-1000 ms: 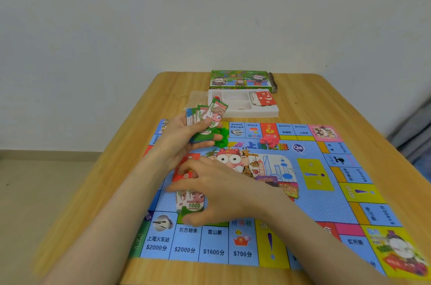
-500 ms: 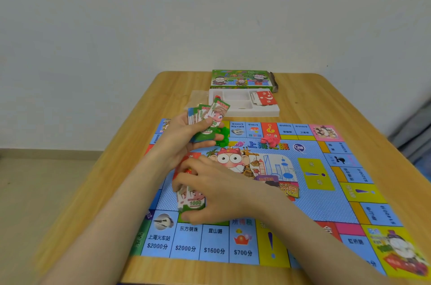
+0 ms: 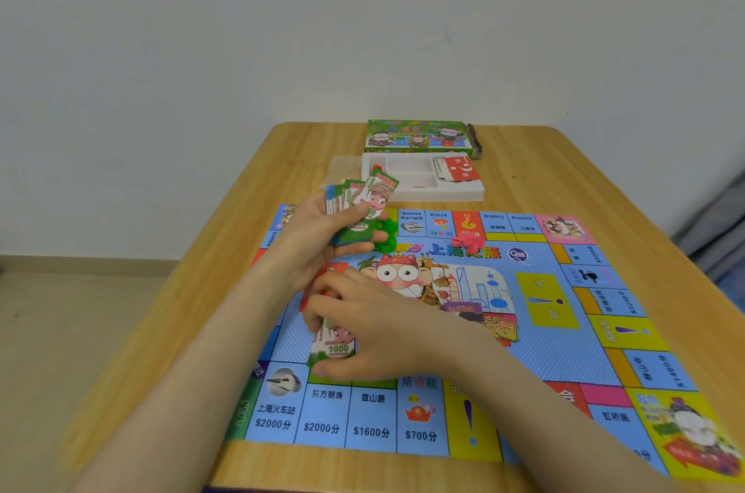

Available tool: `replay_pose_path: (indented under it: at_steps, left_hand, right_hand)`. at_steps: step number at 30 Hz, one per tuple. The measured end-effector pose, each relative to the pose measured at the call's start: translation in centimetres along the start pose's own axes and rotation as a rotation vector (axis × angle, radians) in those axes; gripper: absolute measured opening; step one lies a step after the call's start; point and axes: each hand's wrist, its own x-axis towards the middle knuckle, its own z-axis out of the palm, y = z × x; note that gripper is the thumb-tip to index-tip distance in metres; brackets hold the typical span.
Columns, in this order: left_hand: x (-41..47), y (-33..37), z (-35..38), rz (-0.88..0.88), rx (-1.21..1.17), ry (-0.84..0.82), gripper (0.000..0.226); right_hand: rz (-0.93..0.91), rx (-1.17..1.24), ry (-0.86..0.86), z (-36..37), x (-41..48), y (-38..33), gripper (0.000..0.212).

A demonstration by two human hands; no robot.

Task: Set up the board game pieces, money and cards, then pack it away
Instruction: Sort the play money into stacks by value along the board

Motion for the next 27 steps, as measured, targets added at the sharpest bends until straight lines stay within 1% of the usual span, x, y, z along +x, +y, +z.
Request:
replay_pose_path:
  at_steps: [5, 6, 7, 8, 10, 12, 14, 15, 17, 19, 21, 23, 25, 27]
  left_hand:
    - [0.0, -0.1, 0.0, 0.001, -0.012, 0.002, 0.010]
    - [0.1, -0.1, 0.0, -0.004, -0.020, 0.005, 0.009]
    - [0.1, -0.1, -0.1, -0.005, -0.033, 0.006, 0.009]
    - [0.2, -0.2, -0.2, 0.003, -0.044, 0.002, 0.009]
    - [0.4, -0.3, -0.4, 0.039, -0.015, -0.003, 0.009]
    - [0.4, -0.3, -0.5, 0.057, 0.034, 0.000, 0.010]
    - [0.2, -0.1, -0.3, 0.030, 0.027, -0.018, 0.019]
    - [0.1, 0.0, -0.2, 0.017, 0.031, -0.040, 0.024]
    - [-0.1, 0.0, 0.0, -0.011, 0.057, -0.090, 0.031]
    - [-0.2, 0.1, 0.0, -0.030, 0.096, -0.137, 0.028]
    - [-0.2, 0.0, 0.2, -0.037, 0.109, -0.173, 0.022]
    - [-0.2, -0.1, 0.2, -0.041, 0.107, -0.186, 0.025]
    - [-0.1, -0.2, 0.2, -0.041, 0.114, -0.200, 0.028]
    - [0.0, -0.3, 0.0, -0.043, 0.122, -0.222, 0.024]
  right_hand:
    - [-0.003, 0.000, 0.011, 0.0, 0.0, 0.3, 0.041]
    - [-0.002, 0.022, 0.043, -0.3, 0.0, 0.2, 0.040]
    - [-0.004, 0.052, 0.119, -0.7, 0.1, 0.1, 0.036]
    - [-0.004, 0.085, 0.241, -1.1, 0.2, 0.0, 0.031]
    - [0.045, 0.167, 0.553, -1.8, 0.3, 0.0, 0.025]
    - [0.144, 0.228, 0.832, -2.3, 0.4, 0.5, 0.020]
    - [0.270, 0.218, 1.008, -2.7, 0.2, 1.2, 0.009]
    - [0.347, 0.223, 1.052, -2.8, 0.1, 1.5, 0.014]
    - [0.471, 0.290, 1.065, -3.0, 0.0, 2.1, 0.029]
    - [0.512, 0.350, 1.058, -3.1, 0.0, 2.4, 0.034]
    - [0.480, 0.382, 1.071, -3.2, -0.1, 2.5, 0.027]
    - [0.407, 0.345, 1.105, -3.3, -0.1, 2.3, 0.017]
    - [0.333, 0.304, 1.179, -3.4, -0.2, 1.9, 0.013]
    - [0.279, 0.314, 1.266, -3.7, -0.3, 1.5, 0.013]
